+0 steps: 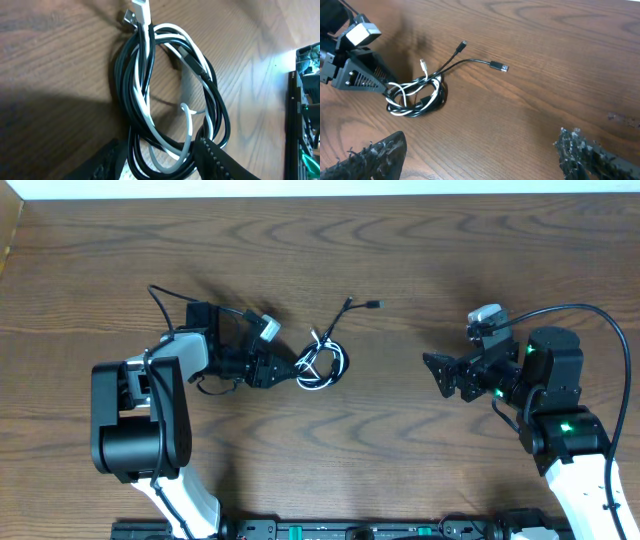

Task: Untangle cables

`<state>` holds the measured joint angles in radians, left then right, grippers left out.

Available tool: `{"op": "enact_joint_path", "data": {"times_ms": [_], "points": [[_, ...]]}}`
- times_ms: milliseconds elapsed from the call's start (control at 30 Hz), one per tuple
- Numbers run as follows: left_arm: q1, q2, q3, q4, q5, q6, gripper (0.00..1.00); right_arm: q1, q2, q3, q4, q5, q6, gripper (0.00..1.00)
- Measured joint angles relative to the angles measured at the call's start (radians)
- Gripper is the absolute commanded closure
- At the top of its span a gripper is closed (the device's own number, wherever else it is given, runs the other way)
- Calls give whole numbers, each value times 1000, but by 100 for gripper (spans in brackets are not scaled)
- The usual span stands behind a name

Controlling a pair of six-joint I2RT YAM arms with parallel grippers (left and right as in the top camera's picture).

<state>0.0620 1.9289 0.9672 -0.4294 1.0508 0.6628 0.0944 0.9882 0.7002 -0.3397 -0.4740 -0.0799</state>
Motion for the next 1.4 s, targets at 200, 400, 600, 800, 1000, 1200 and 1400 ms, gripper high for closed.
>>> {"op": "enact_joint_path", "data": {"times_ms": [200,400,600,800,1000,1200,1400], "points": [[-31,0,0,53,39,-2,60,0,0,0,0,0,0,9],[-52,0,0,69,34,-6,85,0,0,0,0,0,0,9],[-81,0,6,82,-71,-89,92,0,0,0,30,-1,7,6],[10,-40,160,18,-122,-321,93,0,8,5,187,-28,105,9],[-2,-259,265,-13,-153,-478,93,18,172,59,238,-92,214,16],[-11,-417,272,18,-167,-616,93,145,396,230,273,-110,271,18],[-11,-475,272,63,-78,-758,93,264,534,329,397,-115,290,12]]}}
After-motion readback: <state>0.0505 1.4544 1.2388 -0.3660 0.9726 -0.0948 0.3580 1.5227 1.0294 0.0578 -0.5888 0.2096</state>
